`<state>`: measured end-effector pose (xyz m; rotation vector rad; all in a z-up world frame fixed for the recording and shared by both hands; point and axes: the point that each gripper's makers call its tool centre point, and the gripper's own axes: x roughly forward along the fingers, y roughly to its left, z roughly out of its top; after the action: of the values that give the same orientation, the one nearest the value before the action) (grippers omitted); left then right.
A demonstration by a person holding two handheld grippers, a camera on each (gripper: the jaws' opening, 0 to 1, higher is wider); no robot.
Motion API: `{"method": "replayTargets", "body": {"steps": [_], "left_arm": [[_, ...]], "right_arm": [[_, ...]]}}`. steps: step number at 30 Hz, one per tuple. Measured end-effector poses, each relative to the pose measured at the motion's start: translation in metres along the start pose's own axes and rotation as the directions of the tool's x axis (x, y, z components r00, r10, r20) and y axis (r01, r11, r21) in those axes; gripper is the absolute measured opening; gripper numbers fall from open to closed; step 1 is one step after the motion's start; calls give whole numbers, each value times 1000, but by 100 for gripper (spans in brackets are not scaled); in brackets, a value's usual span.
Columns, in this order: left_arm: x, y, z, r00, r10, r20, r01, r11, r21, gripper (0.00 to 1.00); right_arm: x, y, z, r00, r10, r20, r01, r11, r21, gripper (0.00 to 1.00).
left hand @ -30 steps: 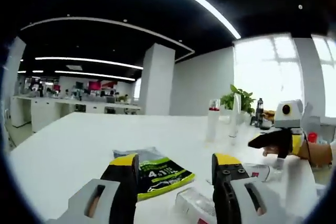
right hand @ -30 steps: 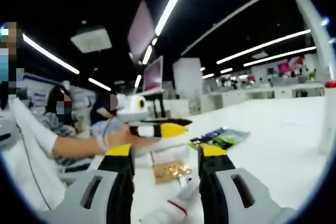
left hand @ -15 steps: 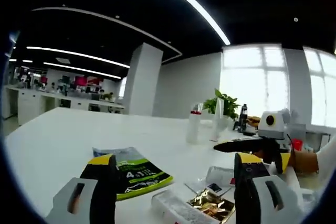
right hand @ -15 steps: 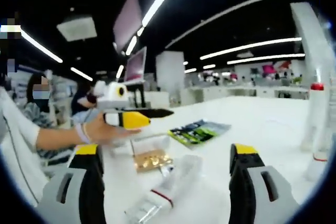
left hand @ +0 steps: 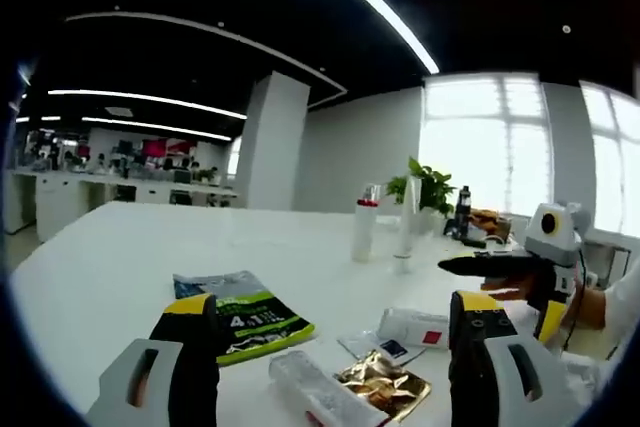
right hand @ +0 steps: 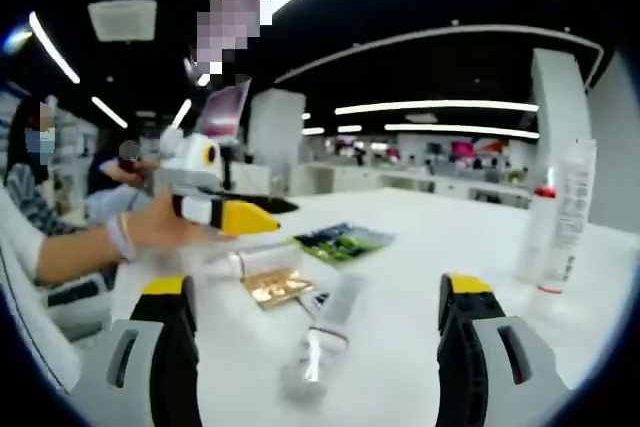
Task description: Arrange the skincare products in the storage area until every visible bottle or jar stands upright without overlapping.
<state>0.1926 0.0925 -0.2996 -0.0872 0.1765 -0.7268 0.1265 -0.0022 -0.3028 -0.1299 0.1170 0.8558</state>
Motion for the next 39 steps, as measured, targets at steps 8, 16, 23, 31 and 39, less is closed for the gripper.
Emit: {"method": "replayTargets", "body": {"steps": [8, 16, 23, 31, 39], "left_arm": [[-27, -15, 0, 999, 41, 14, -42, 997, 63, 93], [-47, -38, -1, 998, 31, 51, -30, 999, -11, 94], [-65, -37, -4, 992, 117, 49, -115, 993, -38, 94], [-78, -51, -3, 990, 114, 85, -110, 993, -50, 98], [-81, -56, -4, 986, 131, 101, -127, 991, -39, 99]], "right_arm": [[2, 6, -11, 999, -16, -37, 17, 999, 38, 100], [-9, 1, -21, 995, -35, -93, 44, 994, 97, 90], [-10, -10, -32, 991, -30, -133, 55, 980, 190, 77], [-7, -10, -42, 984, -34, -173, 70, 975, 210, 65], [-7, -13, -47, 978, -68, -197, 100, 982, 159, 48]]}}
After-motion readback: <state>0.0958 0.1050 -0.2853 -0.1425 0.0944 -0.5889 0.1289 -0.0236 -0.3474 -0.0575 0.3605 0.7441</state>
